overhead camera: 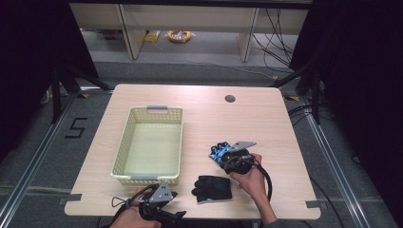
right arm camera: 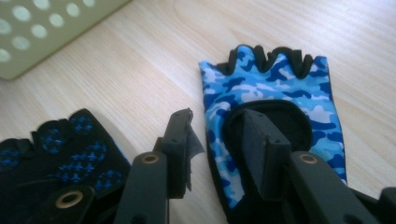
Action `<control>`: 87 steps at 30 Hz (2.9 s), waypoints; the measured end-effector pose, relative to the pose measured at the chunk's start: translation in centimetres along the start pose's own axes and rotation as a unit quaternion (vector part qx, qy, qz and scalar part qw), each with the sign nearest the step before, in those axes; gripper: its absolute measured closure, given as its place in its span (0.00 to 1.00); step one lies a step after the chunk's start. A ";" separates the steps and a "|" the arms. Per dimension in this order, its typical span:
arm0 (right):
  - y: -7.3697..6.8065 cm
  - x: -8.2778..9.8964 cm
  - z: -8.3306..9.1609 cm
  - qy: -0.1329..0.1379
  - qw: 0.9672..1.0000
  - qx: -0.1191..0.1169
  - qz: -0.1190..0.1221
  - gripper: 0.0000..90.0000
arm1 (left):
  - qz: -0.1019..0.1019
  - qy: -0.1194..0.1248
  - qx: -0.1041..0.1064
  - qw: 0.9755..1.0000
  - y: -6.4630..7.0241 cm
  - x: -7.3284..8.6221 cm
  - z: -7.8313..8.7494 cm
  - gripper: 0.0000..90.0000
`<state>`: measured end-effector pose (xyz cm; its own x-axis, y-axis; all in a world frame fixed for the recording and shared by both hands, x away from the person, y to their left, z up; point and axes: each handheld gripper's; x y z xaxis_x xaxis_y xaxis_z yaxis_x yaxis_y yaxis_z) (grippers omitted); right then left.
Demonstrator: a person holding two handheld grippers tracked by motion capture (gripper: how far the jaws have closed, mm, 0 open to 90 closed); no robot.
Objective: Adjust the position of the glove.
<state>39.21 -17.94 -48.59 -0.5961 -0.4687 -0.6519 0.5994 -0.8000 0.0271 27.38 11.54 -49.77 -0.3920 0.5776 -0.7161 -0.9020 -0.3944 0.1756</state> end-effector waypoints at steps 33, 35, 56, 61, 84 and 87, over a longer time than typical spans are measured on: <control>0.5 -1.6 5.5 0.105 0.982 -0.046 0.152 0.97 | 0.009 -0.002 -0.019 1.000 -0.9 0.9 0.0 0.33; 0.0 -1.6 6.3 0.112 0.981 -0.049 0.152 0.97 | 0.012 -0.001 -0.016 1.000 -0.8 1.0 0.0 0.33; -2.5 -0.2 5.9 0.113 0.956 -0.141 0.230 0.97 | 0.001 -0.010 -0.017 1.000 -0.9 1.0 -0.1 0.33; -3.3 0.8 5.2 0.094 0.945 -0.169 0.263 0.97 | 0.009 -0.009 -0.012 1.000 -0.9 1.1 -0.3 0.33; -4.8 3.9 5.5 0.039 0.972 -0.145 0.181 0.69 | 0.003 -0.012 -0.013 1.000 -0.5 0.9 -1.3 0.35; -4.0 4.1 6.4 0.057 0.980 -0.130 0.142 0.69 | -0.002 -0.003 -0.012 1.000 -0.5 0.3 -1.6 0.36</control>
<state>30.92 -19.09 -46.51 -0.3320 -0.6019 -0.7262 0.8568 -0.5145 0.0348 27.95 10.78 -51.15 -0.3887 0.5836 -0.7130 -0.8992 -0.4089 0.1556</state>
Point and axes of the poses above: each handheld gripper's, and its own axes: z roughly backward along the jaws, x roughly out of its underside, y roughly to its right, and after that the axes turned 7 degrees about x, right-handed
